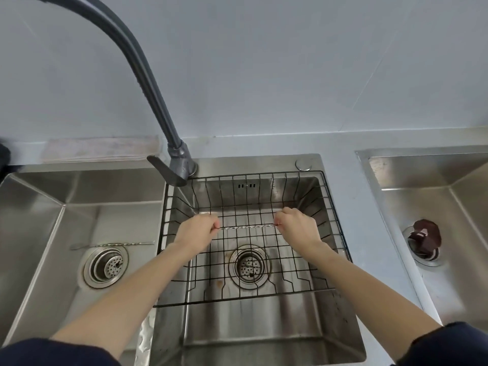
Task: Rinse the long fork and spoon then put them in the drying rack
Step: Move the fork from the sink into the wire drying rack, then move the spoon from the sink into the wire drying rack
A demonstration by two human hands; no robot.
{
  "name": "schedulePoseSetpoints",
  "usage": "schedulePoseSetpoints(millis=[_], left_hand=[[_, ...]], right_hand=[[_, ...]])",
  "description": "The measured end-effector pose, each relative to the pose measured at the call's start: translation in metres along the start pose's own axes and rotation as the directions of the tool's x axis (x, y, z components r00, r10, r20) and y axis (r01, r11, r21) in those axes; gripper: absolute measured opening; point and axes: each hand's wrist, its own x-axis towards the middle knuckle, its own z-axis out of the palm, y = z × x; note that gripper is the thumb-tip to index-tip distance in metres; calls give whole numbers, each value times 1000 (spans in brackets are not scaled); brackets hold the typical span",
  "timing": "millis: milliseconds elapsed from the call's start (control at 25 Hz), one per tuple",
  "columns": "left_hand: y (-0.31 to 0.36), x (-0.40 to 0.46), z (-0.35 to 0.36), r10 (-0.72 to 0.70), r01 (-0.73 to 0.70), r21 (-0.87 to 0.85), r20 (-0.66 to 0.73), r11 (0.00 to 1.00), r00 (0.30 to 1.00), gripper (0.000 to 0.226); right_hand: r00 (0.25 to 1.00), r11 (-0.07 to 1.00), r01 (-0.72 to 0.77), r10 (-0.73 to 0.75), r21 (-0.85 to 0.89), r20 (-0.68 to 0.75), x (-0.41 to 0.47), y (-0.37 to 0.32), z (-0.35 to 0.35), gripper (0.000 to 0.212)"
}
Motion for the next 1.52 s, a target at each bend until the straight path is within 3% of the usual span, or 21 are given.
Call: schedulePoseSetpoints(millis=[640, 880, 1240, 1520], left_hand=[[-4, 6, 20, 9, -10, 21, 52, 1000, 999, 28], [0, -10, -2, 50, -48, 60, -31, 997, 998, 33], [-45, -55, -46, 79, -67, 71, -193, 995, 978, 33], [-130, -93, -70, 2, 11, 65, -188, 998, 982, 38]], right_hand=[[995, 997, -72, 71, 17, 65, 8, -1, 18, 26], [999, 1000, -29, 29, -5, 44, -9, -23, 7, 35], [995, 994, 98, -97, 43, -37, -39, -110, -25, 37], [985, 983, 165, -160, 76, -63, -38, -211, -23, 37]])
